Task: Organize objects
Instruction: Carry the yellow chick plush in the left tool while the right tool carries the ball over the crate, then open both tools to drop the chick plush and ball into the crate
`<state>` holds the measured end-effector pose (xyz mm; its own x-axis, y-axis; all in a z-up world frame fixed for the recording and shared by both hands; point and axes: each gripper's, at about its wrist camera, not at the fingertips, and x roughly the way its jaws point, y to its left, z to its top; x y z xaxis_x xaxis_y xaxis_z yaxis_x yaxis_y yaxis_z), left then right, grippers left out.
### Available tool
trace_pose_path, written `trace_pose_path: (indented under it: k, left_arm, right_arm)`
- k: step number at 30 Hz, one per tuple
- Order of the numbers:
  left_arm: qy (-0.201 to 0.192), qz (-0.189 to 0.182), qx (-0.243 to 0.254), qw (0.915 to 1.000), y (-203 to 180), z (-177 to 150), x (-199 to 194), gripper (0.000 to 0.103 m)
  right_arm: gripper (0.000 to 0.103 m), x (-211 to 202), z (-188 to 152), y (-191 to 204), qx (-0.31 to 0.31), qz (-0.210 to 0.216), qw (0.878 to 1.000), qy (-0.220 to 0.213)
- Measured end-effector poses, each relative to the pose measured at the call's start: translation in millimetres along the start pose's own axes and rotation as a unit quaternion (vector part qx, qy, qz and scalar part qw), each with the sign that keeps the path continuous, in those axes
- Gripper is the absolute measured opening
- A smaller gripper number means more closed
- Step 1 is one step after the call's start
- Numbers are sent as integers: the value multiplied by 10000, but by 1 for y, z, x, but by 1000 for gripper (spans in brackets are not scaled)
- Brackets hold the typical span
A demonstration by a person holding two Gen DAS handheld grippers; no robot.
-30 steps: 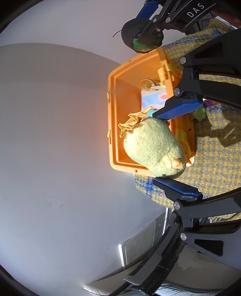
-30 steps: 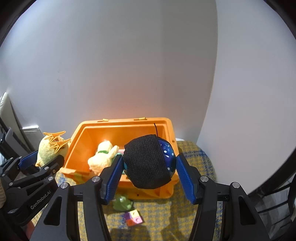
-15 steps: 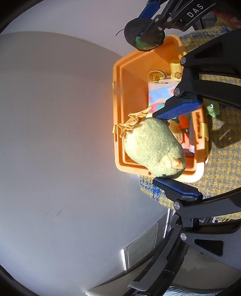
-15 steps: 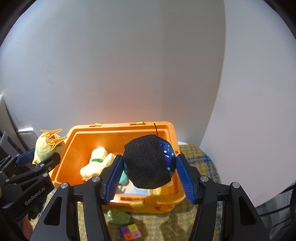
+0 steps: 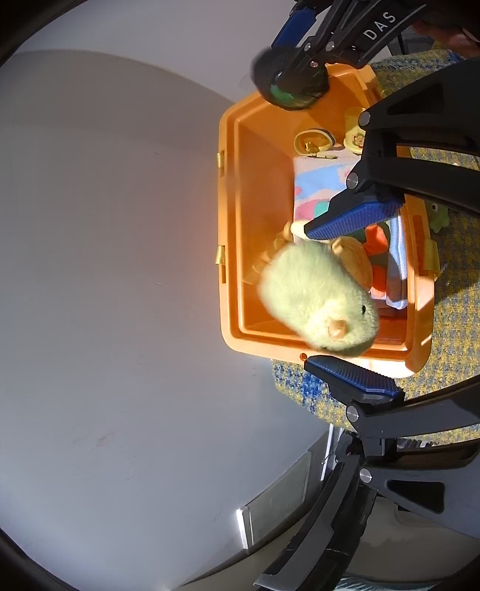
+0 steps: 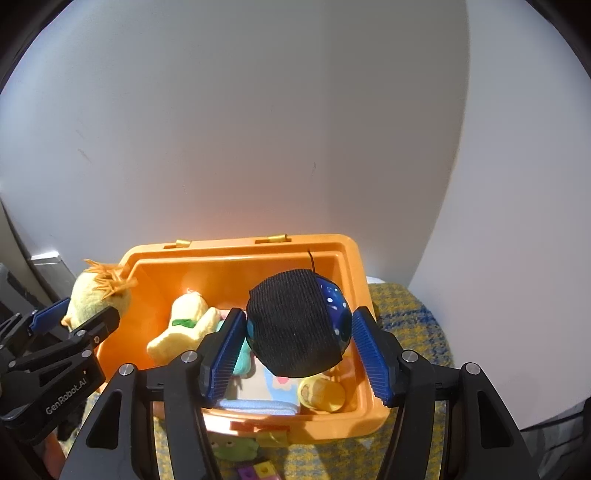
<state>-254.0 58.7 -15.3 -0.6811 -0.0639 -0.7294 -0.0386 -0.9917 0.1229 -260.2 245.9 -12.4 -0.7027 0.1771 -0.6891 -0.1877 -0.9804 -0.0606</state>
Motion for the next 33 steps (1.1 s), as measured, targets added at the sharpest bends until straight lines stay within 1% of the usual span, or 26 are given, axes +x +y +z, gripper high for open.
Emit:
trace_pose_path:
  k: [2, 3, 4, 9, 11, 12, 13, 17, 21, 27, 33]
  left_arm:
    - [-38, 40, -18, 10000, 2, -1, -2, 84]
    - [-58, 52, -36, 10000, 3, -2, -4, 87]
    - [-93, 49, -52, 9999, 4, -1, -5, 88]
    - [-97, 79, -62, 9999, 5, -2, -12, 94]
    - [-123, 91, -74, 9999, 5, -3, -18, 96]
    - [-135, 101, -78, 9998, 5, -4, -20, 96]
    - [-144, 105, -81, 9998, 4, -5, -22, 97]
    - [-176, 111, -80, 9998, 3, -10, -33, 97]
    - [-194, 119, -91, 9997, 3, -18, -43, 97]
    - [-215, 175, -75, 9996, 2, -38, -56, 97]
    - [-229, 310, -20, 9993, 2, -61, -65, 97]
  right_arm:
    - [75, -2, -1, 0, 6, -32, 10000, -29]
    - [83, -5, -3, 0, 10, -51, 10000, -72]
    - [85, -7, -4, -1, 8, -57, 9999, -115]
    - [86, -18, -9, -2, 26, -90, 9999, -145]
    - [86, -9, -7, -4, 57, -105, 9998, -161]
    - [86, -11, -7, -6, 66, -109, 9998, -171]
    - [86, -5, 1, -10, 78, -115, 9997, -177]
    - [86, -14, 4, -13, 103, -135, 9996, -217]
    - [86, -28, -5, -16, 124, -151, 9996, -227]
    - [86, -45, -24, -16, 133, -166, 9995, -225]
    - [86, -45, -49, -15, 198, -194, 9995, -151]
